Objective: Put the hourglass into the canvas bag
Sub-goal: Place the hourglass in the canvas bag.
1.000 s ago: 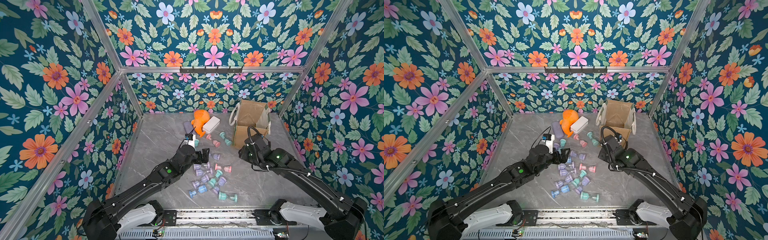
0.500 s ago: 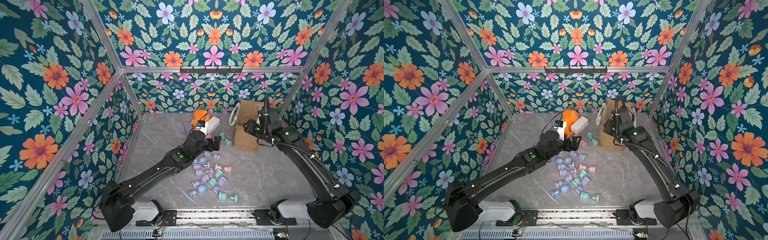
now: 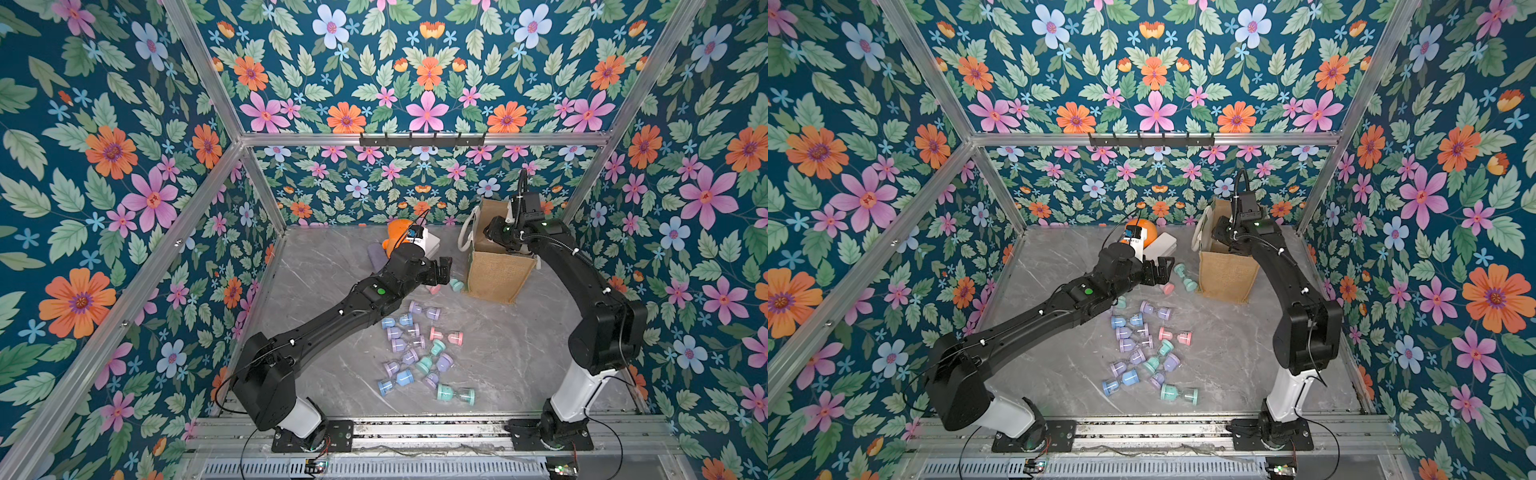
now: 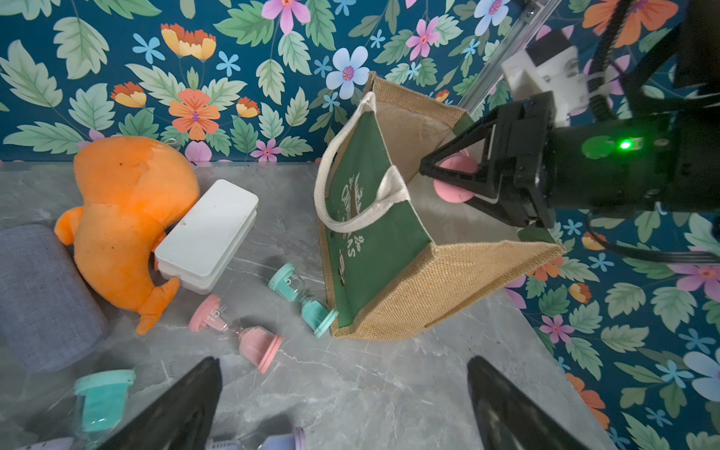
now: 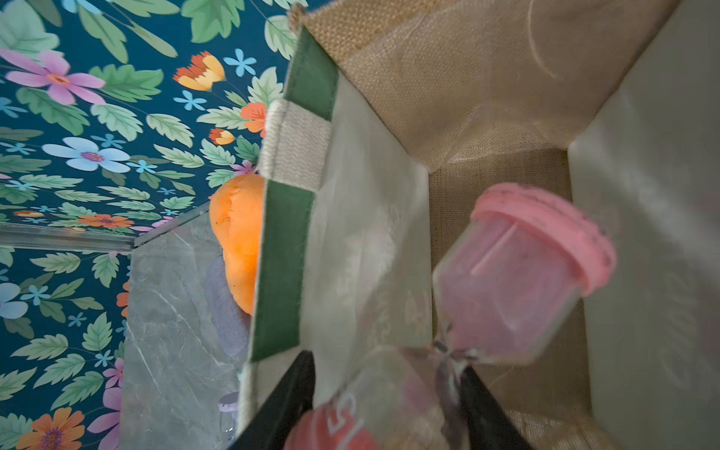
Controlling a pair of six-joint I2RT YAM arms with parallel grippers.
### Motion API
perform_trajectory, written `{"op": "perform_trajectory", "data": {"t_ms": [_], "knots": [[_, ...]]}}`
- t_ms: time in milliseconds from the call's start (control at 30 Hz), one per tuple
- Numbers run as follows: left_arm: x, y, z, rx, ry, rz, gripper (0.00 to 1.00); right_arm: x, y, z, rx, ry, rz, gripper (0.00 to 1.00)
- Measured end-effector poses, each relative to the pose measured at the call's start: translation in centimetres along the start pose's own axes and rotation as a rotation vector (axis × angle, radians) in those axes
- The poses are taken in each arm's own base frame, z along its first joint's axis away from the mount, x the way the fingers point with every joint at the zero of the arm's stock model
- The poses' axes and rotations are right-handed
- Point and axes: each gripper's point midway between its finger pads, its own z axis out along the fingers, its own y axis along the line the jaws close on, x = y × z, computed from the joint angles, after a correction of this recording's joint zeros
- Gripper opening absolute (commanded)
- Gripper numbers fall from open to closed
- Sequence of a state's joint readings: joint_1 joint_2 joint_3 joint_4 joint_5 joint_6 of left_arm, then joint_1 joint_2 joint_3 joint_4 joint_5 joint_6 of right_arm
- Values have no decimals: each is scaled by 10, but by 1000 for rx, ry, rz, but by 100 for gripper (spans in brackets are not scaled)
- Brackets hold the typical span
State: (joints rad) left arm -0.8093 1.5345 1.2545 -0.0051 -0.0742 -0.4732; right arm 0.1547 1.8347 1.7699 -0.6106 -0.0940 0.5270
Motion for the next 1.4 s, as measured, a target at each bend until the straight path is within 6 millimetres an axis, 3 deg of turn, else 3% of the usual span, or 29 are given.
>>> {"op": "perform_trajectory", "data": {"t_ms": [167, 367, 700, 867, 967, 1067, 1267, 1400], "knots": [[1, 12, 11, -12, 9, -22, 100, -3, -20, 38, 38, 31, -1, 38], [4, 32, 23, -36, 19, -50, 100, 11, -36, 83, 64, 104, 6, 38], [14, 36, 28, -34, 46, -51, 100, 34, -66, 124, 137, 163, 19, 39], [15, 36, 28, -26, 44, -57, 100, 41, -76, 133, 164, 177, 21, 42], [14, 34, 26, -19, 39, -70, 100, 43, -78, 136, 169, 185, 22, 51], [13, 34, 25, -17, 36, -71, 100, 43, -79, 136, 176, 182, 21, 54], [12, 33, 24, -15, 31, -73, 100, 35, -79, 133, 189, 159, 11, 68], [9, 32, 22, -11, 25, -76, 100, 28, -77, 125, 195, 142, -9, 70]]}}
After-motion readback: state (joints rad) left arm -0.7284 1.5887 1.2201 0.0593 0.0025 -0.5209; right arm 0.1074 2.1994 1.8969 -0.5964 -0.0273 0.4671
